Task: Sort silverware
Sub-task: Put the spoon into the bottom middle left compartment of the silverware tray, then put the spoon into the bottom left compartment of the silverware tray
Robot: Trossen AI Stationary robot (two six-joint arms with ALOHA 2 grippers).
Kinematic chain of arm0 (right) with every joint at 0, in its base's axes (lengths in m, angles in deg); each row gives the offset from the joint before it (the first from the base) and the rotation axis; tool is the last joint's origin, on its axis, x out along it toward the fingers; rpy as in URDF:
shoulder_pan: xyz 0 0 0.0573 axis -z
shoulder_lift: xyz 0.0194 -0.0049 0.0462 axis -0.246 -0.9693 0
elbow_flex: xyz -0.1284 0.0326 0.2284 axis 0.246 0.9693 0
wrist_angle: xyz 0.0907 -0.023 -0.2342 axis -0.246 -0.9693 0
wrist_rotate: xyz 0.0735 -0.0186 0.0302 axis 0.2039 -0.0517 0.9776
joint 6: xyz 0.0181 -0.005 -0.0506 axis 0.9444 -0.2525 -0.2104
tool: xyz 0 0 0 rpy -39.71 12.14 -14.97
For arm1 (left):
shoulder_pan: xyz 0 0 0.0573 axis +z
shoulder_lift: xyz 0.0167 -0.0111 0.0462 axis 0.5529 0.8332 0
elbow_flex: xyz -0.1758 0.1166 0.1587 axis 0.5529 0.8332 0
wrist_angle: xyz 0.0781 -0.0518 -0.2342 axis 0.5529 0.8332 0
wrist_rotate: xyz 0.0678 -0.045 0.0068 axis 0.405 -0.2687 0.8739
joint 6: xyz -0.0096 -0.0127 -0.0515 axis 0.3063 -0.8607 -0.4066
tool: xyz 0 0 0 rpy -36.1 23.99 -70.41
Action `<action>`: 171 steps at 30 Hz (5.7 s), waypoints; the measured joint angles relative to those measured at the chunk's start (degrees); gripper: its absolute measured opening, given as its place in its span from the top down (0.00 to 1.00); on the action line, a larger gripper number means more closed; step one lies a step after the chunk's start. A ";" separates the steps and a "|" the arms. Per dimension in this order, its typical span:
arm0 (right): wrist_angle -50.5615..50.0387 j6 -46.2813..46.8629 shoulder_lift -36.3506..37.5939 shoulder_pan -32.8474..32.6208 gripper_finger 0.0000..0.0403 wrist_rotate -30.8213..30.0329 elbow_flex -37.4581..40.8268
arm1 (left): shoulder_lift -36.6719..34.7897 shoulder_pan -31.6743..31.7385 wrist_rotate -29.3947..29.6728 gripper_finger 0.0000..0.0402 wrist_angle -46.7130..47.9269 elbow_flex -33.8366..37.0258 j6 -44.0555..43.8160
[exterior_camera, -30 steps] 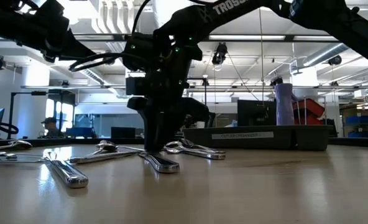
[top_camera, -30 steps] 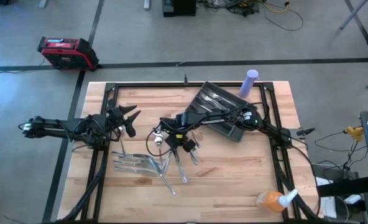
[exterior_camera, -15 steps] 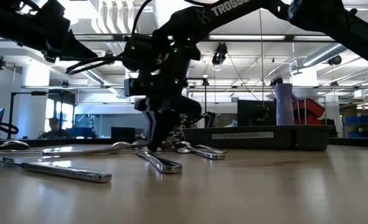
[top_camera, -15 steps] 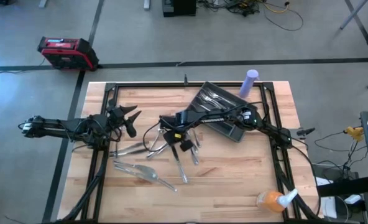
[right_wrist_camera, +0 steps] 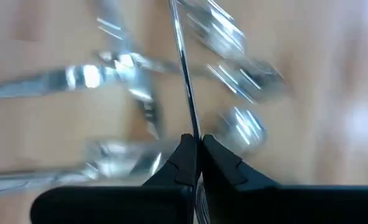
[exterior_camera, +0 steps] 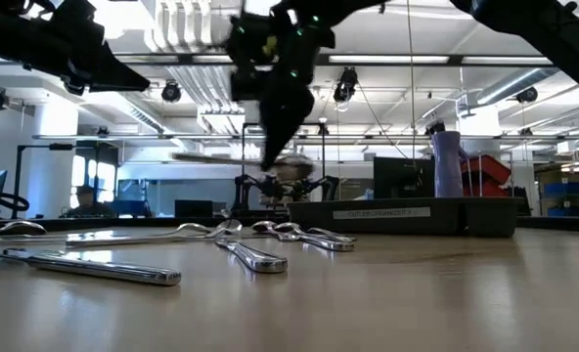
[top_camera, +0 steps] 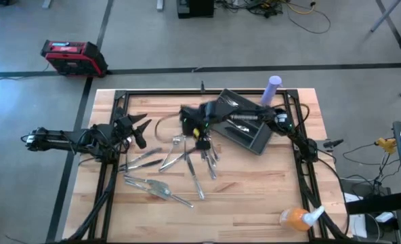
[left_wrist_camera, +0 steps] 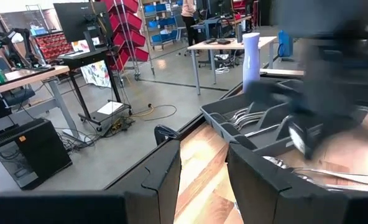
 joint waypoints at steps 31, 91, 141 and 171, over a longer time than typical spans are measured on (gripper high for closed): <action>20.42 41.37 21.78 4.89 1.00 -28.27 50.47 | 3.10 0.00 0.02 0.70 -8.41 0.03 5.86; 31.24 -10.97 12.97 -10.49 0.66 -12.81 37.41 | 12.07 0.02 0.02 0.70 -8.51 0.01 1.47; 16.39 -17.81 5.28 -7.78 0.99 1.21 29.84 | 14.45 0.00 0.02 0.70 -9.93 -0.01 2.51; 16.51 37.78 20.30 4.26 1.00 -8.23 41.79 | 11.68 0.04 0.02 0.70 -9.21 -0.01 4.92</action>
